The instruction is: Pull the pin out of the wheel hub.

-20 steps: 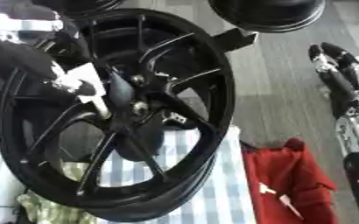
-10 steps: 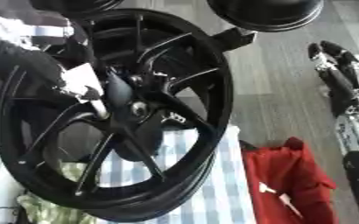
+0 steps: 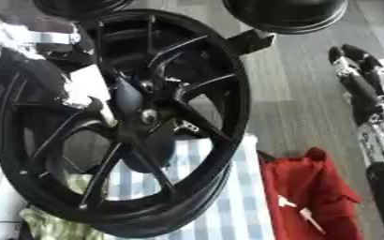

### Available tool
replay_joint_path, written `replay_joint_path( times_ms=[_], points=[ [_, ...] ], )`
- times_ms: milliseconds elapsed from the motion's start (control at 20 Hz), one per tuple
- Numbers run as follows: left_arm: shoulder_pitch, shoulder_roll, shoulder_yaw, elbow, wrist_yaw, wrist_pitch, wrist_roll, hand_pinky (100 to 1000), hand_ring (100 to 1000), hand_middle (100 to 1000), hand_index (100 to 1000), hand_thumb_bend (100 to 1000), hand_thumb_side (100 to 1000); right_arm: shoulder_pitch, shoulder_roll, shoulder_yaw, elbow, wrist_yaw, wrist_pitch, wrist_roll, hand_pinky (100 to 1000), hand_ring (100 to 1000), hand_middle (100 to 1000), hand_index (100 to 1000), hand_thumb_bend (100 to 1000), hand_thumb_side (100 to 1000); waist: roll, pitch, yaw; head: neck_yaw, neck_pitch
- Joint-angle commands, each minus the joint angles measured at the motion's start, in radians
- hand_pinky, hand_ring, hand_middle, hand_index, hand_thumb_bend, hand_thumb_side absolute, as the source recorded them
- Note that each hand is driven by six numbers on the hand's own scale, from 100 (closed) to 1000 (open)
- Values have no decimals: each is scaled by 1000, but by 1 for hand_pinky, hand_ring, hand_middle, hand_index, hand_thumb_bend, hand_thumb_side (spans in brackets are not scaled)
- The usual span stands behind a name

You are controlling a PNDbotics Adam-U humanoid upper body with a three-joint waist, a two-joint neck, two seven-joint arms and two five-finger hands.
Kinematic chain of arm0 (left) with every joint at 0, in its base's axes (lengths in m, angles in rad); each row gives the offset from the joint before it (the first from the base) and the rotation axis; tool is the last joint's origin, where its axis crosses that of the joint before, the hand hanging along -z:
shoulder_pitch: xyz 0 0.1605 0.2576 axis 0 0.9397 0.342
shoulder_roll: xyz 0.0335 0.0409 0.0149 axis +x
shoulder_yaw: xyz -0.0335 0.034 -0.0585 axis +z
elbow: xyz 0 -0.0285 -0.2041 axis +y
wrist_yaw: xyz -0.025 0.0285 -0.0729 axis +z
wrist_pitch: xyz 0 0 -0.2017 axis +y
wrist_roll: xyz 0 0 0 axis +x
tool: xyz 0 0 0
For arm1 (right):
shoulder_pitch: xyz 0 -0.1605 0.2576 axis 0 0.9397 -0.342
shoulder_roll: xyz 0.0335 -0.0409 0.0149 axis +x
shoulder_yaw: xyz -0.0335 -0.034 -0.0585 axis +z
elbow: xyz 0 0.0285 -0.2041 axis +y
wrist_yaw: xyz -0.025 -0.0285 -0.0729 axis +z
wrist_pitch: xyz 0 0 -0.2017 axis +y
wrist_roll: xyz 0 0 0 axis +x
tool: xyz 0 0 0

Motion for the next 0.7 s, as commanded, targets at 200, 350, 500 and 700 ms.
replay_joint_path(
  times_ms=[200,350,500,700],
  points=[
    [-17,28,6,-19,2,76,-74,847,762,691,577,412,272,-6,-34,-2,-6,7,1,4,953,846,862,827,334,394,-1,-17,1,-4,-4],
    [-17,32,-1,-21,7,78,-74,847,761,686,567,389,267,-5,-34,-2,-4,7,1,3,953,846,863,828,334,393,0,-17,2,-5,-4],
    [-15,41,-2,-29,12,77,-74,846,758,678,552,360,266,-4,-35,-2,-3,8,1,1,953,847,863,828,335,393,0,-17,3,-5,-3],
    [-16,50,0,-51,23,75,-74,845,755,672,534,301,195,-3,-36,-3,-3,8,1,-1,953,847,863,828,335,392,1,-18,4,-6,-2]
  ],
)
